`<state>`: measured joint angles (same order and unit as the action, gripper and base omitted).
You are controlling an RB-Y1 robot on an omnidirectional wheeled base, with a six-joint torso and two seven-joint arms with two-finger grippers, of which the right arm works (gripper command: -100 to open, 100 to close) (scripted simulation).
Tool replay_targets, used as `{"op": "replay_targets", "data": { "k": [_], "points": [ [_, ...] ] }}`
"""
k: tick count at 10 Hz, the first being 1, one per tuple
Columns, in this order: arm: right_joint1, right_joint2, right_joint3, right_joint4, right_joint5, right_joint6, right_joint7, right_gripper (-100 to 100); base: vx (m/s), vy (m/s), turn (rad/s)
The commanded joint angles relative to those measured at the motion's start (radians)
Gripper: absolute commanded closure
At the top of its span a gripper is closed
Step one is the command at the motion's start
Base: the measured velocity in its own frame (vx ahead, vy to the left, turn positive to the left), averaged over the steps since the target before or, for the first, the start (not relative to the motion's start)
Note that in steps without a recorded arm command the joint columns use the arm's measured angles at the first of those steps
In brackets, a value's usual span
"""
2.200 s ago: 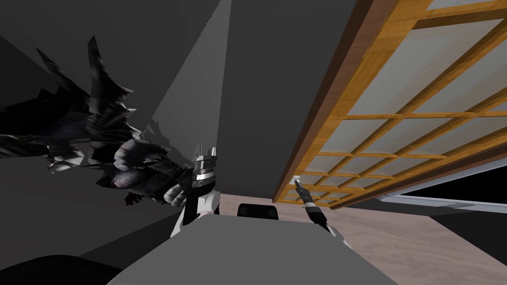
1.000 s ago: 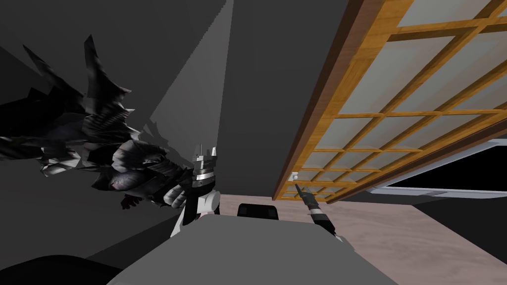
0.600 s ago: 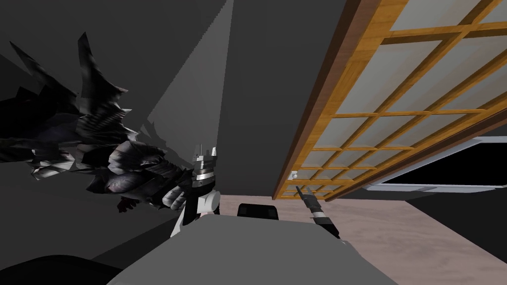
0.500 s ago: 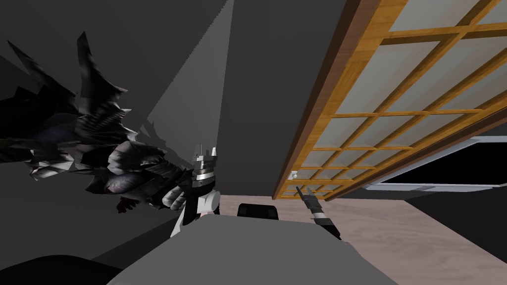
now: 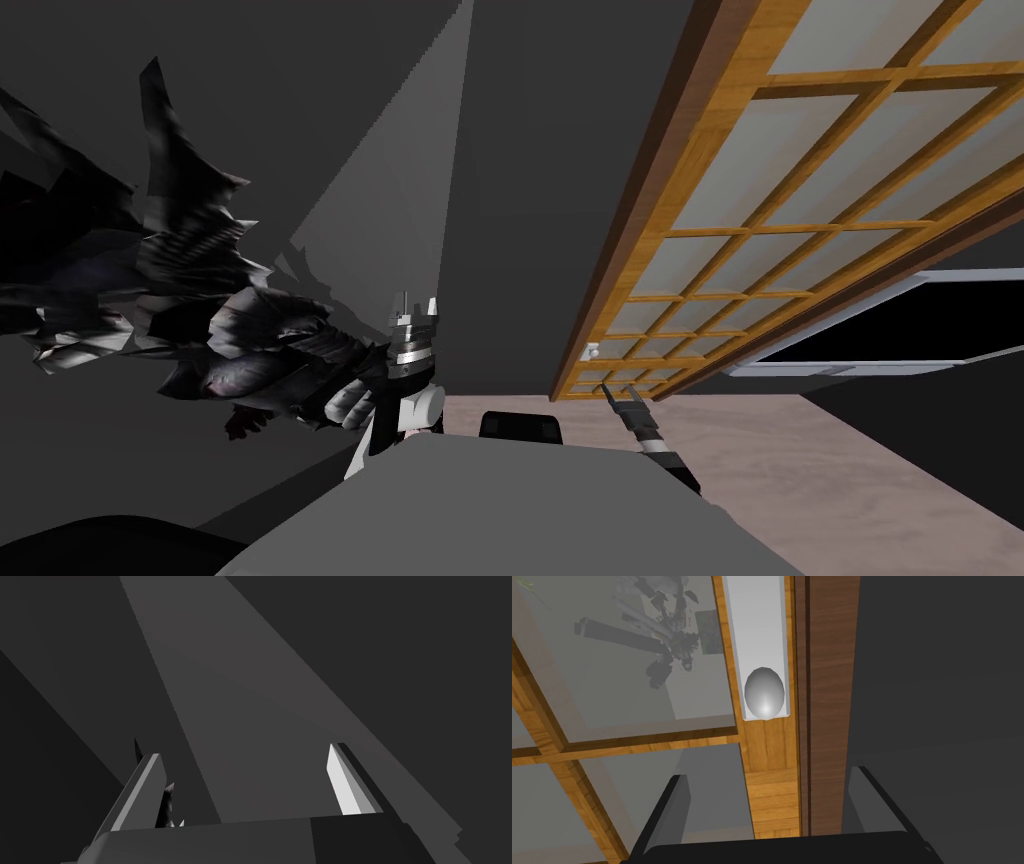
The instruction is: Pull the door open
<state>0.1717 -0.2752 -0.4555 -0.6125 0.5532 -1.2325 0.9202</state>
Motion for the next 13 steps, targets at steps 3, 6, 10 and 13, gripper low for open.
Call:
{"op": "replay_targets", "data": {
  "k": [3, 6, 10, 13],
  "points": [
    [0.014, 0.000, -0.011, -0.005, 0.016, -0.014, 0.040, -100, -0.008, 0.017, -0.032],
    [-0.005, 0.004, -0.011, -0.004, 0.010, 0.009, 0.050, -100, 0.143, 0.011, 0.038],
    [-0.031, 0.009, -0.011, 0.000, 0.002, 0.040, 0.059, -100, 0.195, -0.007, 0.050],
    [-0.024, 0.008, -0.011, -0.006, 0.003, 0.035, 0.056, 100, -0.004, -0.004, 0.008]
  ]
}}
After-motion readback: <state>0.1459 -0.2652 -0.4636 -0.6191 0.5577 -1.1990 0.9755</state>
